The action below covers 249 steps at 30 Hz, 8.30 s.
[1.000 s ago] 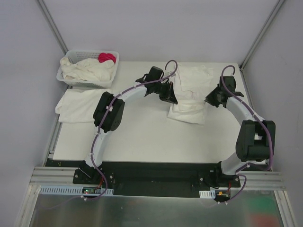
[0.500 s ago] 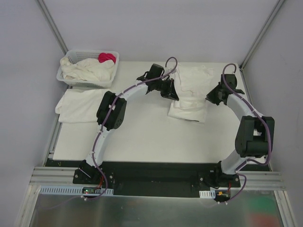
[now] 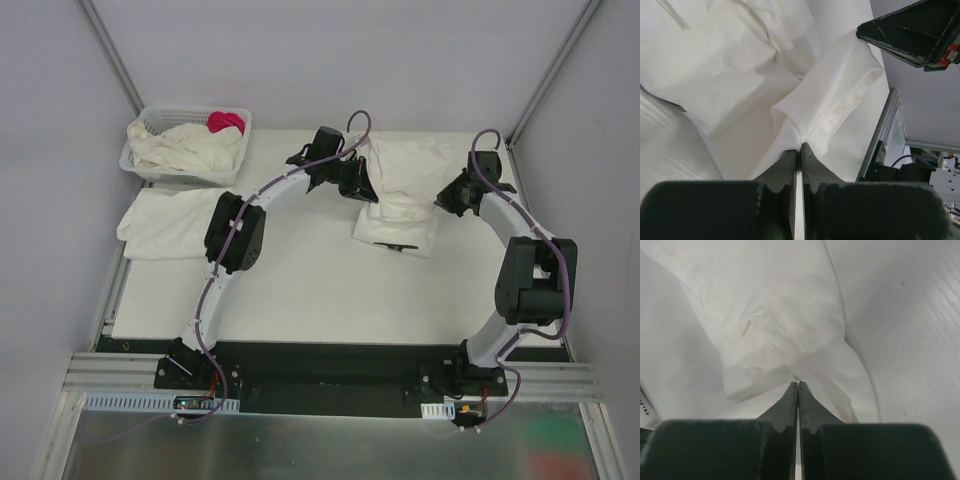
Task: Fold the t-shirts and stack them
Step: Fold the folded rectangular tshirt in 1/3 of the way, then grab one side of the 2/3 rectangular tshirt with both arms
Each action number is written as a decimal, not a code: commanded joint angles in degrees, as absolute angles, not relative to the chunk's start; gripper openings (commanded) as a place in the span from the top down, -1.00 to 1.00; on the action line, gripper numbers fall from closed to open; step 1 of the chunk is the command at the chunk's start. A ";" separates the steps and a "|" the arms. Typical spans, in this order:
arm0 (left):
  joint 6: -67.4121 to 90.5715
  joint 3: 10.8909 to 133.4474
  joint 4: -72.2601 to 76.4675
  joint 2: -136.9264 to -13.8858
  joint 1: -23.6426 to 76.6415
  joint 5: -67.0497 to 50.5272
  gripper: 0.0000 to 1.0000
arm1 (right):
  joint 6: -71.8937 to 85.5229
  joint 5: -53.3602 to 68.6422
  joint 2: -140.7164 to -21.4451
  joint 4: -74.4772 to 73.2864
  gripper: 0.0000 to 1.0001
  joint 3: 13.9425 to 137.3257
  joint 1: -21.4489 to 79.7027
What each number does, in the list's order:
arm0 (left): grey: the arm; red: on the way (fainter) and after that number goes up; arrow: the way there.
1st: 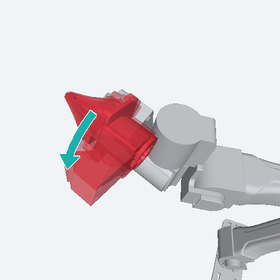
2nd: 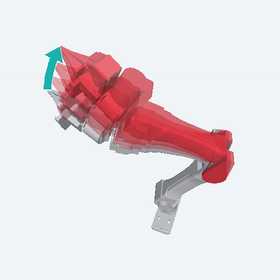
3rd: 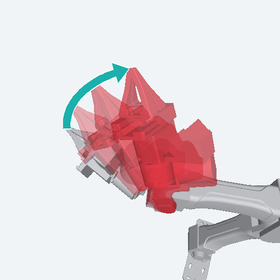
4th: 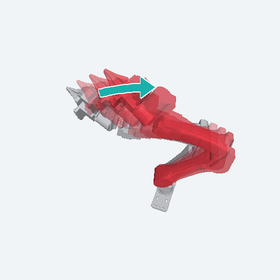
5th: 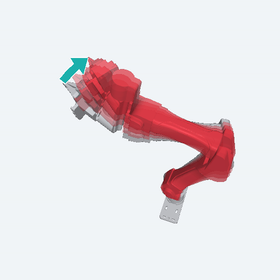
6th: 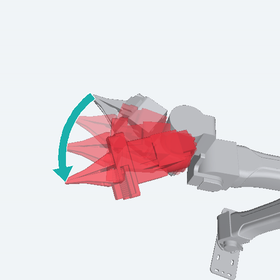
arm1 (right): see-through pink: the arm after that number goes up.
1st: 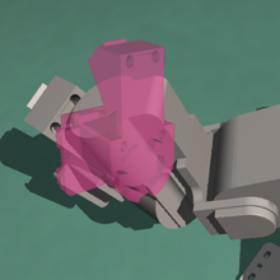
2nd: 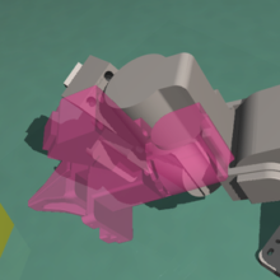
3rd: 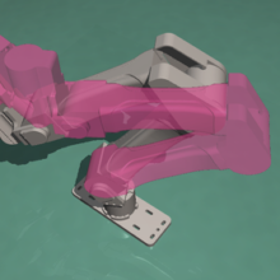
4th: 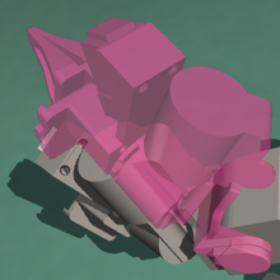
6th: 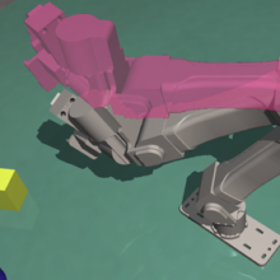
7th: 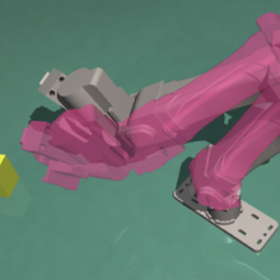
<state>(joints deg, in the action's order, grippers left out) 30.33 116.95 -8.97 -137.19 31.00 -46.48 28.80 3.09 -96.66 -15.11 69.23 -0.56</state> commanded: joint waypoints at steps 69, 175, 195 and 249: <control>22.68 89.91 -1.49 -111.71 28.48 -41.31 0.32 | 25.93 4.57 -92.01 -6.68 0.52 61.33 15.20; 12.57 97.03 -6.94 -120.32 26.81 -53.52 -0.09 | 20.04 13.27 -95.64 -8.25 0.27 76.65 -4.75; 12.74 96.76 -6.15 -124.89 27.86 -62.67 -0.41 | 16.08 4.40 -82.35 -16.79 -0.18 52.74 -1.58; 21.44 116.98 -6.15 -146.16 31.46 -58.27 -0.37 | 21.88 7.73 -96.15 -6.60 -0.17 54.32 -4.57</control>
